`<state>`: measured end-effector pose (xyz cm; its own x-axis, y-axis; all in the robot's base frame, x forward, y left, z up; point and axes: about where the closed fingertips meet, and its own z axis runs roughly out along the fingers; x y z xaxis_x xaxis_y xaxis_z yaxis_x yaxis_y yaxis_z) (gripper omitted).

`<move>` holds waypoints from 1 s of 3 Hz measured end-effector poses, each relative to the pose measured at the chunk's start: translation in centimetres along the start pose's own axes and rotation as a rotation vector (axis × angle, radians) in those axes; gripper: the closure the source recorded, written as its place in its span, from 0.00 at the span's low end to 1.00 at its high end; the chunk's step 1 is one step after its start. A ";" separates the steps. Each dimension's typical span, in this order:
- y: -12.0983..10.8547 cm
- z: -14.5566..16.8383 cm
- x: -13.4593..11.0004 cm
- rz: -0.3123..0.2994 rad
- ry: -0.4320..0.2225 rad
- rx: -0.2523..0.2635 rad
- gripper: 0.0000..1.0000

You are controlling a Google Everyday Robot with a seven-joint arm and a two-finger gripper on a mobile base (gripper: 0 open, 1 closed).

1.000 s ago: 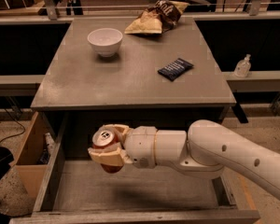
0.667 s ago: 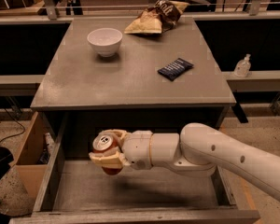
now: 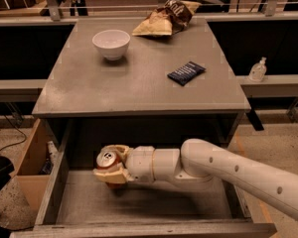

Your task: Place coke can into top drawer

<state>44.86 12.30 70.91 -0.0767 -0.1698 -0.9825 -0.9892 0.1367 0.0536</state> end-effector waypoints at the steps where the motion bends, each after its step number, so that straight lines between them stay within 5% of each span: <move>1: -0.3 1.2 1.6 -0.010 -0.039 -0.009 1.00; 2: -0.2 1.4 1.9 -0.009 -0.045 -0.014 0.85; 3: -0.1 1.5 1.8 -0.010 -0.046 -0.017 0.61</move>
Offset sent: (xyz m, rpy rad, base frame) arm 0.0033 0.0085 -0.0186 0.0391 -0.0143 0.0093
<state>45.03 13.48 68.87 -0.0614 -0.1262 -0.9901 -0.9919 0.1181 0.0465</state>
